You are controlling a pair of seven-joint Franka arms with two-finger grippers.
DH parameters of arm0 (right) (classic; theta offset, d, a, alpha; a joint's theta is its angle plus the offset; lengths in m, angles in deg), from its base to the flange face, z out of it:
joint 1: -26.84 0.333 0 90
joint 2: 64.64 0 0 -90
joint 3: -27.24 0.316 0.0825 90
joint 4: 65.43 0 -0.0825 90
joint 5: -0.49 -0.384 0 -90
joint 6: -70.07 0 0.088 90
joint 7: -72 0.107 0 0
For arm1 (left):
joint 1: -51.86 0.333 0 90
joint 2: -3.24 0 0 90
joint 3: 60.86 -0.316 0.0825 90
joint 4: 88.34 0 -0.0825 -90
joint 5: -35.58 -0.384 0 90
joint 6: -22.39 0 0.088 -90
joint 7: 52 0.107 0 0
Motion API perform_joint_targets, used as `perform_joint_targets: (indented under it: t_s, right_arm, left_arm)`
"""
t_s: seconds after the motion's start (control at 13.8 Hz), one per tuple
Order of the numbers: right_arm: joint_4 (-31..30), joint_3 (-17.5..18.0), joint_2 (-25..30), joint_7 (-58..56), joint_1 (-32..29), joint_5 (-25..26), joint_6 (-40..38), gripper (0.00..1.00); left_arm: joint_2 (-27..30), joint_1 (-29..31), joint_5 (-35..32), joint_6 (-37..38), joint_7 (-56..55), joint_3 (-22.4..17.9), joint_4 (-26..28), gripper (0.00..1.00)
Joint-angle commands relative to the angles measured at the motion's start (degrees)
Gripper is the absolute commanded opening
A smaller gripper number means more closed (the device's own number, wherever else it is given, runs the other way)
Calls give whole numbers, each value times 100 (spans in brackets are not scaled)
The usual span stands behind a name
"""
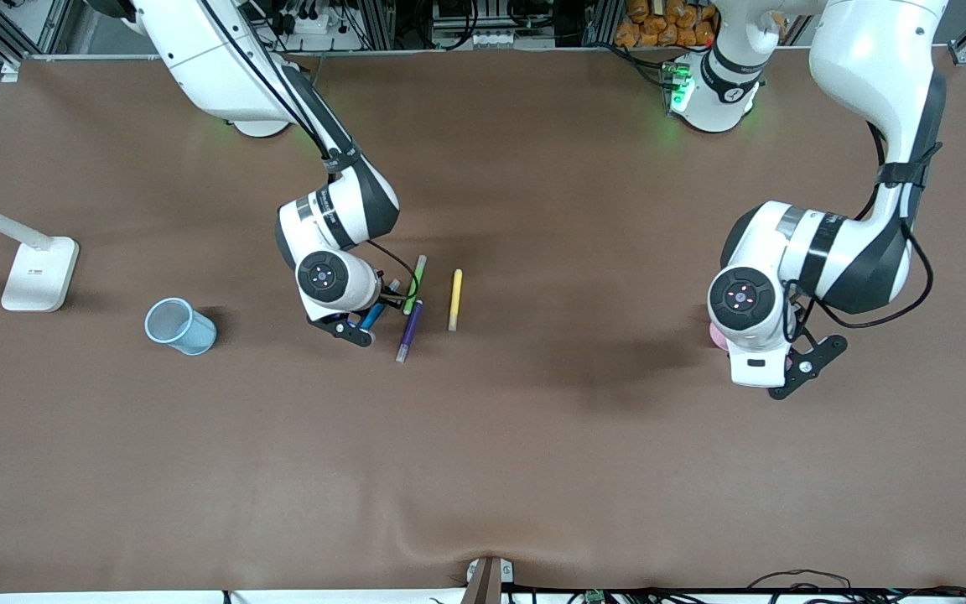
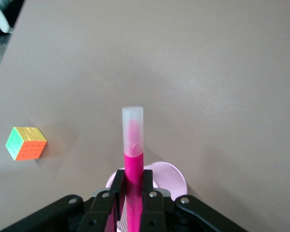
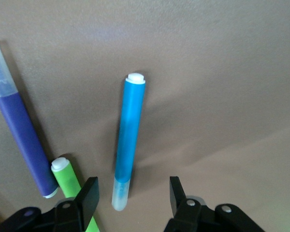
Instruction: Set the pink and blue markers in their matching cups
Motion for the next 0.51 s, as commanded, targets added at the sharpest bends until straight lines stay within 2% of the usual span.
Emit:
perform_joint_targets:
  t_s: [0.0, 0.07, 0.14, 0.43]
  right_arm:
    - [-138, -38, -32, 122, 130, -67, 198, 57]
    - [-138, -38, -41, 131, 130, -67, 198, 50]
    - [-138, -38, -41, 131, 139, -76, 206, 47]
    - [-138, -38, -50, 140, 165, -85, 250, 47]
  left_arm:
    - [252, 21, -510, 13, -627, 48, 532, 0]
    - [244, 12, -659, 13, -829, 48, 629, 0]
    - [226, -5, -800, 13, -1110, 48, 708, 0]
    - [138, -67, -1117, 13, -1806, 56, 893, 0]
